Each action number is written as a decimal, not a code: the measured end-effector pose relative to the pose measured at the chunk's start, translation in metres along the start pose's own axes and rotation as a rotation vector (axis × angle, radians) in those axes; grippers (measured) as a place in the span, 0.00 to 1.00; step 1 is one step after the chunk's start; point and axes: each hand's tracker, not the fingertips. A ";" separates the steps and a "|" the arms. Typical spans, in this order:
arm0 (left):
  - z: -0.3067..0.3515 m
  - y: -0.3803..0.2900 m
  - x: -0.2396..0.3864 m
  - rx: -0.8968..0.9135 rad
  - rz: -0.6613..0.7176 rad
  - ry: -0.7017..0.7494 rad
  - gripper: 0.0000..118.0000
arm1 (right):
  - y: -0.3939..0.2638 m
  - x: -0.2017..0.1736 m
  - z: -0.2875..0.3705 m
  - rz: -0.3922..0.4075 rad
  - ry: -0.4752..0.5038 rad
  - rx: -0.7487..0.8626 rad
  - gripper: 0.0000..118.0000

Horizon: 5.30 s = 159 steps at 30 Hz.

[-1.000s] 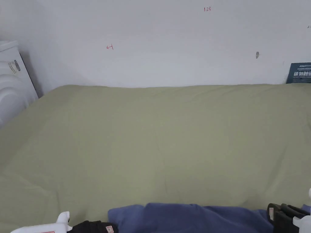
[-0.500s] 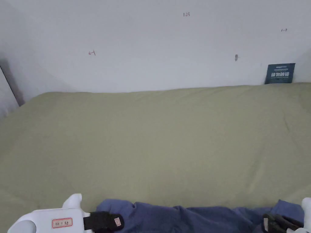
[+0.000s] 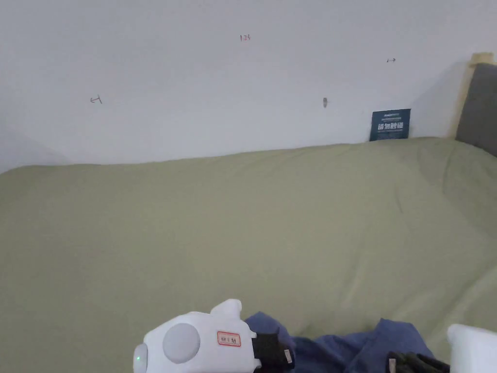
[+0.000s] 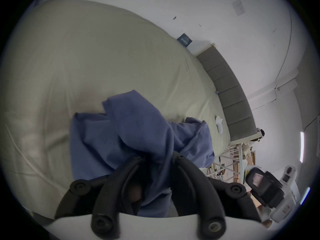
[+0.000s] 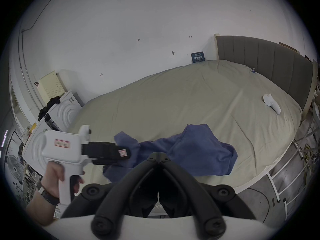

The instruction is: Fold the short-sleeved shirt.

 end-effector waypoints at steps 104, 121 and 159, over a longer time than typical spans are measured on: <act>0.196 -0.012 -0.122 0.262 -0.033 0.580 0.10 | -0.011 -0.064 0.028 0.067 0.177 -0.002 0.02; 0.008 -0.022 -0.018 0.003 -0.157 0.221 0.74 | -0.007 -0.028 0.041 0.001 0.128 0.026 0.02; -0.026 -0.080 -0.058 0.235 -0.108 -0.038 0.00 | 0.023 -0.056 0.007 0.063 0.371 0.171 0.02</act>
